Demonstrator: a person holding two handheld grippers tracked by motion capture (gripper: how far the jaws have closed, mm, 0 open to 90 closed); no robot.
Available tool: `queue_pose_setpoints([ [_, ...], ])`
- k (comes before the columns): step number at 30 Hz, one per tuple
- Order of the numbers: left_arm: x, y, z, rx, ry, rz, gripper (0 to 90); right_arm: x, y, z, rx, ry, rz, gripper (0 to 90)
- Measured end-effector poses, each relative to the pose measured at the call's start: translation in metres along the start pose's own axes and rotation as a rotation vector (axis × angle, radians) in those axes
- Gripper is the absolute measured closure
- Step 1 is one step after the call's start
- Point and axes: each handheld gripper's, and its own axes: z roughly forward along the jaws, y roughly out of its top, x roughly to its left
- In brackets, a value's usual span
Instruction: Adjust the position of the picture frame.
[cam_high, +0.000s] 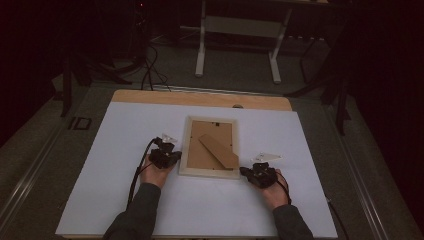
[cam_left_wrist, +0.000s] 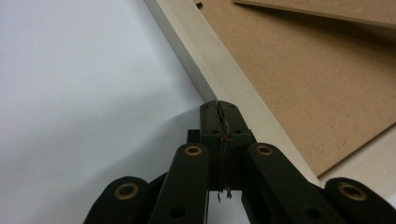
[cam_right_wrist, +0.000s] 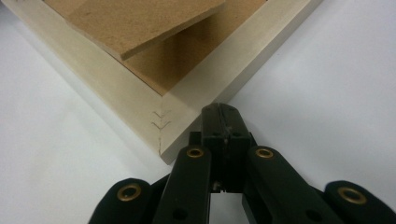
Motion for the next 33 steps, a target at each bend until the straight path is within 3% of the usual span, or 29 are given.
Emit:
queue_pose_setpoints([
  [13,0.004,-0.020,-0.011,0.005,-0.045,0.024,90.0,0.008,-0.002,-0.001,0.010,0.028,-0.012,90.0],
  [25,0.012,-0.049,-0.035,-0.014,-0.063,0.003,90.0,0.029,0.002,0.003,0.036,0.050,-0.116,90.0],
  [33,0.011,-0.059,-0.046,-0.007,-0.039,0.013,90.0,0.037,0.006,0.004,0.029,0.081,-0.146,89.8],
])
